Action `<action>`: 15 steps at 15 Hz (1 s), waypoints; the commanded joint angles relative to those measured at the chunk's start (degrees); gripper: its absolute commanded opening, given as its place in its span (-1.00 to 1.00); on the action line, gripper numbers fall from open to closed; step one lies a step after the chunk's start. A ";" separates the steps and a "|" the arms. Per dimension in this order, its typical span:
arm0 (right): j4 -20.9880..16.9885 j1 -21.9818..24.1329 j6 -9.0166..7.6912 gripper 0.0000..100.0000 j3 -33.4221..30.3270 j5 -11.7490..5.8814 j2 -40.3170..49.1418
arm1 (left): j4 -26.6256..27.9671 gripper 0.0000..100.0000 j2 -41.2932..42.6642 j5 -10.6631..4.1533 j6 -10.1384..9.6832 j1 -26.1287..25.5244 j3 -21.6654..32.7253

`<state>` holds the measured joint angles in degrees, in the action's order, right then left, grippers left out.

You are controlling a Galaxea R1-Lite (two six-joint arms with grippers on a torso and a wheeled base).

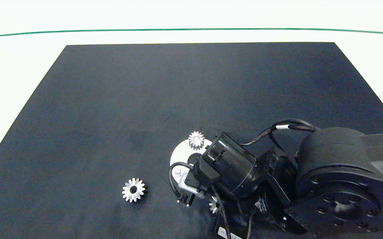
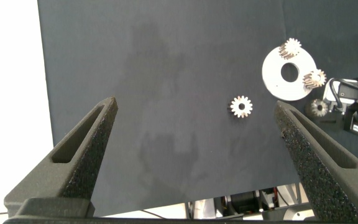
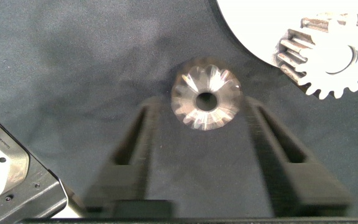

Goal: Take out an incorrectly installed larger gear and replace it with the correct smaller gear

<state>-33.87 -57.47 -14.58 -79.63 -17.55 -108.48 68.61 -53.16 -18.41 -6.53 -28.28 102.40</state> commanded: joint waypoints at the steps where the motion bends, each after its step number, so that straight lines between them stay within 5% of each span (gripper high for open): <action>1: -0.06 -0.01 -0.10 1.00 -0.09 -0.11 0.20 | 0.39 1.00 -0.01 -0.14 -0.06 -0.02 -0.10; 5: 0.12 -0.28 0.08 1.00 0.53 -0.02 1.61 | 0.39 1.00 -0.01 -0.14 0.03 -0.02 -0.10; 7: 5.92 -0.54 2.45 1.00 4.66 -0.11 2.22 | 0.39 1.00 -0.01 -0.14 0.03 -0.02 -0.10; 10: 16.29 -0.28 2.63 1.00 13.80 -0.11 3.37 | 0.39 1.00 -0.01 -0.14 0.03 -0.02 -0.01; 15: 22.79 -0.10 3.95 1.00 17.05 -0.02 3.19 | 0.39 1.00 -0.01 -0.14 0.03 -0.11 -0.10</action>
<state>-10.93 -57.62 -10.54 -62.93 -17.52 -105.35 68.61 -53.16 -18.41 -6.45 -28.36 102.36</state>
